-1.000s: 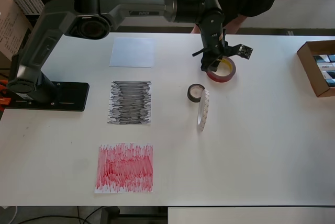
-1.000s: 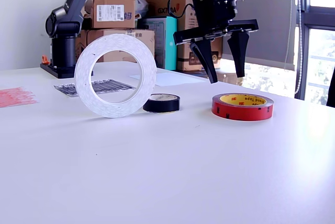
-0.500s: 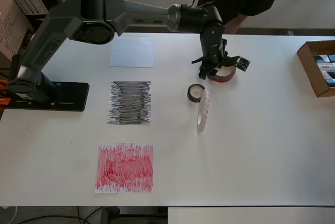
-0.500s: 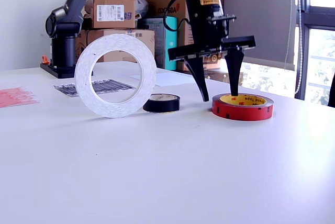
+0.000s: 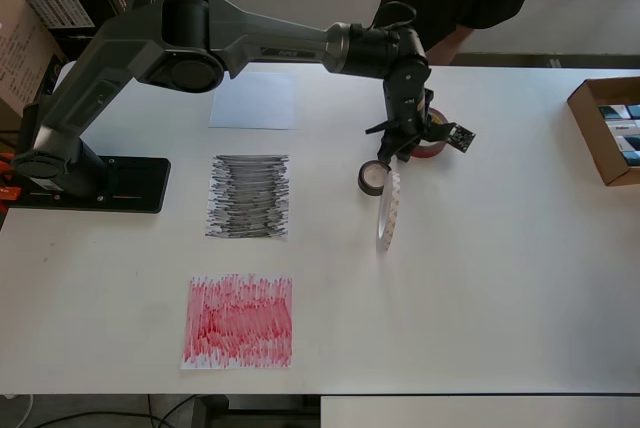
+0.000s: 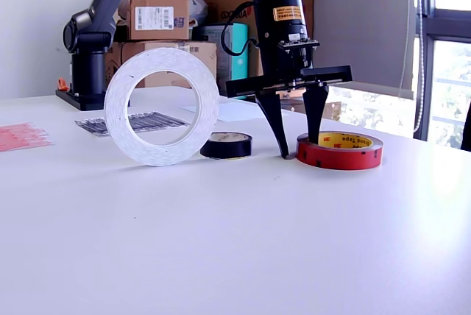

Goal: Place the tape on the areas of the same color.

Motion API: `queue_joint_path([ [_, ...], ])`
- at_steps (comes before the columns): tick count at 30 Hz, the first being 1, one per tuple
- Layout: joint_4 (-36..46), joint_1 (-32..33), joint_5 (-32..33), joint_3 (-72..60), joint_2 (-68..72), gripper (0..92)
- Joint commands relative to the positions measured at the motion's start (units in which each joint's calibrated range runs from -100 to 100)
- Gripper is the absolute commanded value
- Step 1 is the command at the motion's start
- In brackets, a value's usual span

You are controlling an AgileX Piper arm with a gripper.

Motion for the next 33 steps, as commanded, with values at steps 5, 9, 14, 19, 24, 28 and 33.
queue_joint_path([
  [5, 0.8, 0.0, -0.5, -0.2, -0.2, 0.0],
  [9, 0.9, 0.1, -1.7, -1.1, -2.0, 0.0],
  [14, 4.0, 0.8, -2.6, -0.3, -13.1, 0.0],
  [19, 5.1, -0.1, -7.9, 4.3, -27.1, 0.0],
  [24, 4.4, -5.9, -13.7, 20.0, -45.0, 0.0],
  [28, 3.5, -12.9, -19.1, 36.8, -58.9, 0.0],
  [33, 3.5, -23.0, -26.5, 50.7, -72.4, 0.0],
])
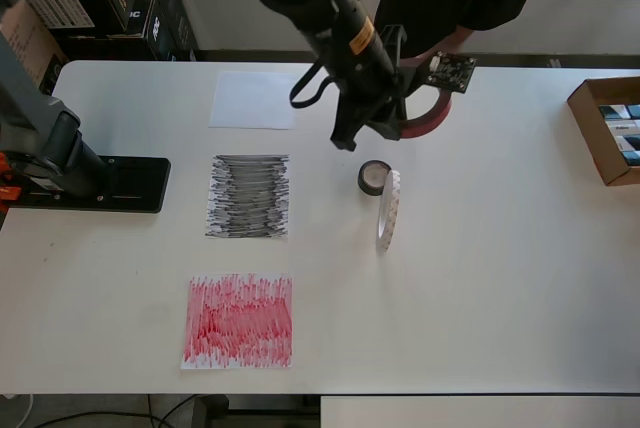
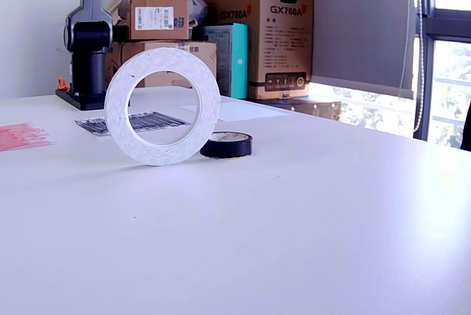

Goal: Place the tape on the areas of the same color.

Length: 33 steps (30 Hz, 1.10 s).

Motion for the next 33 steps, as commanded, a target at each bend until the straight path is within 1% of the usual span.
queue_joint_path([
  [1, 0.5, -12.8, -8.9, 26.5, -26.6, 0.0],
  [5, 1.2, -20.8, -13.9, 31.9, -32.1, 0.0],
  [11, 0.7, -33.4, -23.9, 37.7, -32.6, 0.0],
  [15, 0.5, -38.3, -29.1, 39.9, -31.7, 0.0],
  [20, -0.7, -40.5, -32.8, 40.1, -27.5, 0.0],
  [26, -11.8, -40.0, -33.1, 39.7, -20.6, 0.0],
  [33, -17.4, -37.3, -33.8, 39.6, -13.8, 0.0],
])
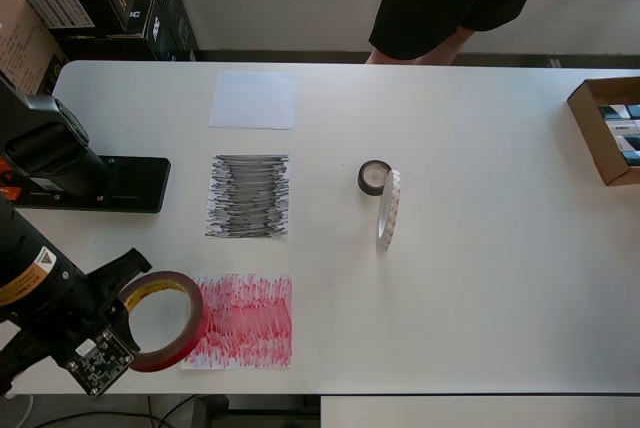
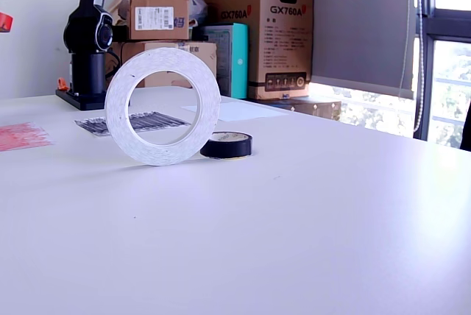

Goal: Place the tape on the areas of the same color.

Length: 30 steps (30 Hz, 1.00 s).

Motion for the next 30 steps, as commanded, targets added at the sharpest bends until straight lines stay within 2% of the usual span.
queue_joint_path([
  [1, -5.9, 4.0, 0.0, 0.3, 9.9, 0.0],
  [7, -9.9, 6.0, 0.0, 0.0, 16.0, 0.0],
  [15, -10.0, 8.9, 0.0, -0.6, 21.0, 0.0],
  [23, -14.1, 9.0, 0.0, 0.0, 24.6, 0.0],
  [30, -14.3, 8.8, -1.0, 0.1, 25.0, 0.0],
])
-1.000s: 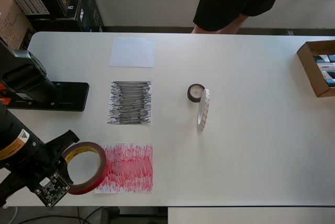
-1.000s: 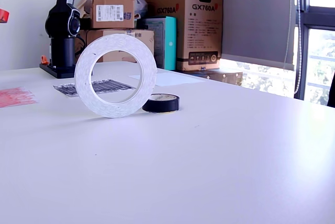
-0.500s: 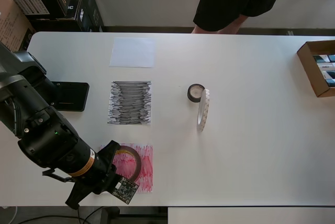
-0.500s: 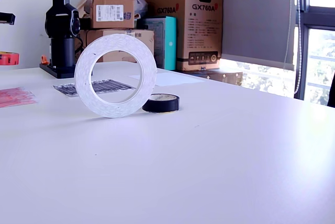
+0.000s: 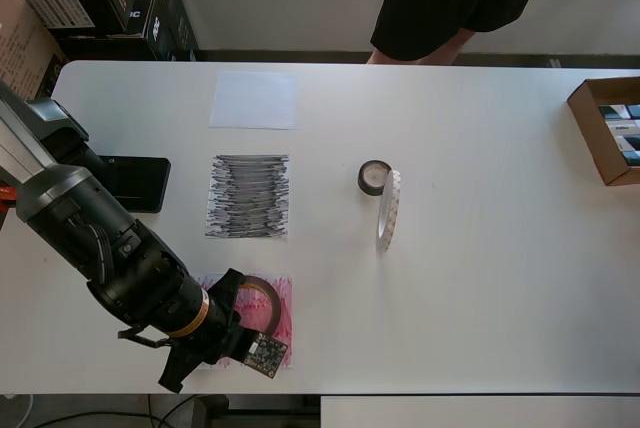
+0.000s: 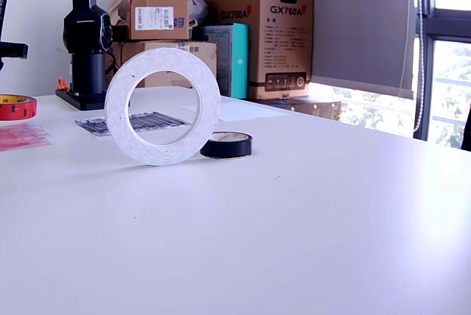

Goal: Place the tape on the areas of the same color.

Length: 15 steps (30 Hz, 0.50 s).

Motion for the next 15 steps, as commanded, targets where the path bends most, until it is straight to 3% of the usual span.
queue_joint_path([
  [1, 0.2, -0.4, -0.2, 0.2, 0.3, 0.0],
  [15, 0.1, -0.6, -0.2, 1.7, 0.5, 0.0],
])
